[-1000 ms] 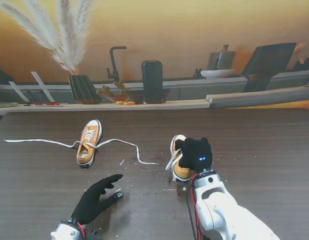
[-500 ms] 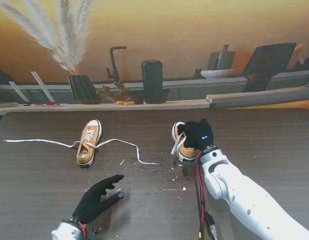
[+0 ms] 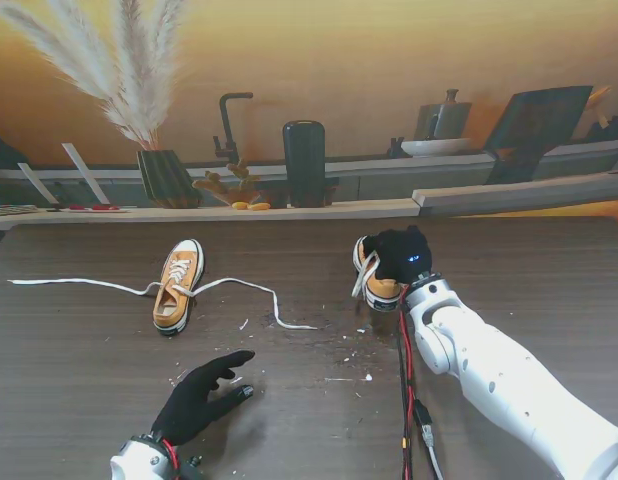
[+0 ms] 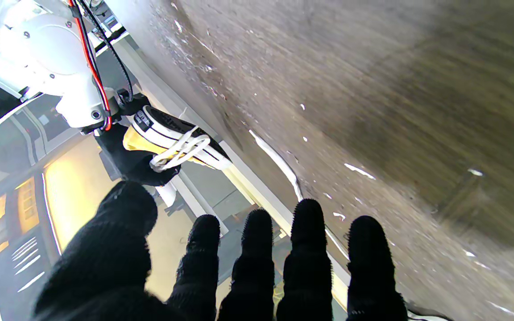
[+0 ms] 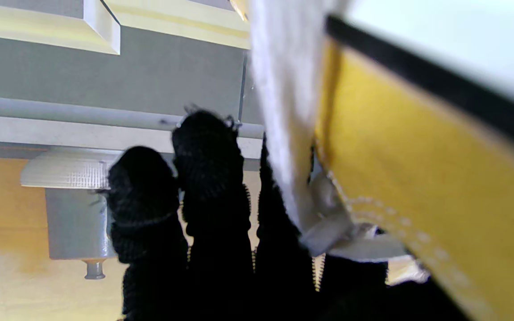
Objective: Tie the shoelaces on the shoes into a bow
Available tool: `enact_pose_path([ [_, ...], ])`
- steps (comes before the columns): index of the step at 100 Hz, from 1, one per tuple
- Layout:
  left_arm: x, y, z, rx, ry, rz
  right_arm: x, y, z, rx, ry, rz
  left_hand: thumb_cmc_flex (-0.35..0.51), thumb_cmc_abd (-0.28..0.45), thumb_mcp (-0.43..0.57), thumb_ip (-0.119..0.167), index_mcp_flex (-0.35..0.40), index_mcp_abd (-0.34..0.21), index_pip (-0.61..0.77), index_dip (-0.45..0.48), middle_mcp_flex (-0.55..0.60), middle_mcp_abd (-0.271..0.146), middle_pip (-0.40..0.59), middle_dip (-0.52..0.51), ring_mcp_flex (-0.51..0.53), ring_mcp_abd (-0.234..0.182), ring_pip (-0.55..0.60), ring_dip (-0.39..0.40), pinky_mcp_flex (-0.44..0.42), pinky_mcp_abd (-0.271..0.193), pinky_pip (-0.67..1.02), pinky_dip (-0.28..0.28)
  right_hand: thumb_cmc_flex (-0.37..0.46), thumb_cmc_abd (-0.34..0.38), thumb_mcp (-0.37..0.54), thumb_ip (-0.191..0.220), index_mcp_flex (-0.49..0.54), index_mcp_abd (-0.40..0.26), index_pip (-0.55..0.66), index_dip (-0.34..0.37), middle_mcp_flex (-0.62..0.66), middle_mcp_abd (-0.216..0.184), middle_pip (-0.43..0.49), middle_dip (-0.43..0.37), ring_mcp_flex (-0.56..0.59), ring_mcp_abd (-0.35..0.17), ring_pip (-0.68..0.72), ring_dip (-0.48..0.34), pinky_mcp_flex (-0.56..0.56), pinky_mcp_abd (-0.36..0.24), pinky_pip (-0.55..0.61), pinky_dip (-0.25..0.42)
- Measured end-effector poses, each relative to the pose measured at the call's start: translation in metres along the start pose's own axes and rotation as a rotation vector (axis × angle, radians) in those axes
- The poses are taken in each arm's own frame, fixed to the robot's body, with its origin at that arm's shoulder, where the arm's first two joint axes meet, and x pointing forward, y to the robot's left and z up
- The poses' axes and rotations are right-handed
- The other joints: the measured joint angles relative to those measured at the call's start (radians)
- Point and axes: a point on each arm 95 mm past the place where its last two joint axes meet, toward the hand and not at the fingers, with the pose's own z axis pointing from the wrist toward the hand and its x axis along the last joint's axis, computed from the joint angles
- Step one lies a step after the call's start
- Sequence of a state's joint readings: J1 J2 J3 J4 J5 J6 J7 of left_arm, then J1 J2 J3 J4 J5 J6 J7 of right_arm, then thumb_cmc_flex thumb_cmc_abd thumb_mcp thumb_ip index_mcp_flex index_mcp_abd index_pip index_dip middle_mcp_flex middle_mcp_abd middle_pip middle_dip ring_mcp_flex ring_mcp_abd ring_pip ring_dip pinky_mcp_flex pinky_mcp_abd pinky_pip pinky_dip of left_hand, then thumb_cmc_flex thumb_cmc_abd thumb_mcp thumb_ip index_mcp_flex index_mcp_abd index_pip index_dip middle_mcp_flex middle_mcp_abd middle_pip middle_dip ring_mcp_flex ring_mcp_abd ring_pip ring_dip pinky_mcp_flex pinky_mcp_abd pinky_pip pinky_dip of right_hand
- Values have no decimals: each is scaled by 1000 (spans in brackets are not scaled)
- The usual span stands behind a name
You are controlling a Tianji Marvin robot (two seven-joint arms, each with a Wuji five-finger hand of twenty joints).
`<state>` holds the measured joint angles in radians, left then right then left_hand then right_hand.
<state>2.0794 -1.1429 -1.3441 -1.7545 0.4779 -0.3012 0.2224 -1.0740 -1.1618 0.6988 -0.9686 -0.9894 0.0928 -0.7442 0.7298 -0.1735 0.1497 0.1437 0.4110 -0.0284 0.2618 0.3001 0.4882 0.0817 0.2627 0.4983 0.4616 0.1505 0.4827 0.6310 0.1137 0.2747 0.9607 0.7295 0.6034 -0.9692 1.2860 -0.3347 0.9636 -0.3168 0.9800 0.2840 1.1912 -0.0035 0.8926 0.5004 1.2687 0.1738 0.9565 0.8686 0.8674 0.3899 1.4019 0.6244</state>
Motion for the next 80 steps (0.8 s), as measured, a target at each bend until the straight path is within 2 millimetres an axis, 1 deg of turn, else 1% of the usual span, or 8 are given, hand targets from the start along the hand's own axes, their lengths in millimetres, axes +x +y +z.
enact_pose_path([
  [24,0,1,0,-10,0,2,-6,-13,4,35,2,-15,0,0,0,0,0,0,0,0,0,0,0,0,0,0,0,0,0,0,0,0,-10,7,0,0,-13,-8,6,0,-12,-9,9,0,0,10,-50,-39,-19,0,-23,-7],
  [45,-1,1,0,-14,0,2,-11,-27,4,53,1,-26,0,0,0,0,0,0,0,0,0,0,-1,0,0,0,0,0,0,0,0,0,-17,9,0,0,-25,-19,8,0,-24,-14,10,0,0,16,-88,-77,-40,-8,-38,-11],
  [62,-1,1,0,-14,-1,2,-11,-30,5,69,11,-34,0,1,0,0,0,0,0,0,0,0,-1,0,0,0,0,0,0,0,-1,0,-27,9,0,0,-28,-22,9,-10,-56,-15,10,0,0,22,-120,-112,-55,-8,-58,-16],
  [67,-1,1,0,-14,-1,2,-11,-30,5,77,11,-33,0,1,0,0,0,0,0,0,0,0,-1,0,0,0,0,0,0,0,-1,0,-39,9,0,0,-44,-26,11,-10,-60,-15,11,0,0,23,-142,-127,-67,-8,-66,-22],
  [74,-1,1,0,-14,-1,1,-11,-32,6,118,8,-26,0,1,-11,0,0,0,0,0,0,0,-1,0,0,0,0,0,0,0,-1,0,-62,-1,0,-1,-84,-32,13,-10,-97,-18,10,0,-1,24,-185,-140,-89,-10,-83,-23],
  [75,-1,2,0,-14,-1,1,-11,-32,7,128,7,-24,0,1,-11,0,0,0,0,0,0,0,-1,0,0,0,0,0,0,0,-1,0,-69,-5,0,-5,-85,-32,13,-10,-99,-18,10,0,-2,24,-192,-140,-90,-11,-83,-23],
  [76,-1,2,0,-14,-1,1,-11,-32,7,137,7,-22,0,1,-11,0,0,0,0,0,0,0,-1,0,0,0,0,0,0,0,-1,0,-75,-9,0,-20,-81,-32,13,-10,-106,-19,10,0,-2,24,-200,-140,-91,-11,-84,-23],
  [80,-1,2,0,-14,-1,1,-10,-30,7,165,9,-15,0,1,-11,0,0,0,0,0,0,0,-1,0,0,0,0,0,0,0,-1,0,-91,-26,0,-35,-98,-32,11,-10,-117,-20,10,0,-3,24,-220,-140,-100,-12,-92,-23],
])
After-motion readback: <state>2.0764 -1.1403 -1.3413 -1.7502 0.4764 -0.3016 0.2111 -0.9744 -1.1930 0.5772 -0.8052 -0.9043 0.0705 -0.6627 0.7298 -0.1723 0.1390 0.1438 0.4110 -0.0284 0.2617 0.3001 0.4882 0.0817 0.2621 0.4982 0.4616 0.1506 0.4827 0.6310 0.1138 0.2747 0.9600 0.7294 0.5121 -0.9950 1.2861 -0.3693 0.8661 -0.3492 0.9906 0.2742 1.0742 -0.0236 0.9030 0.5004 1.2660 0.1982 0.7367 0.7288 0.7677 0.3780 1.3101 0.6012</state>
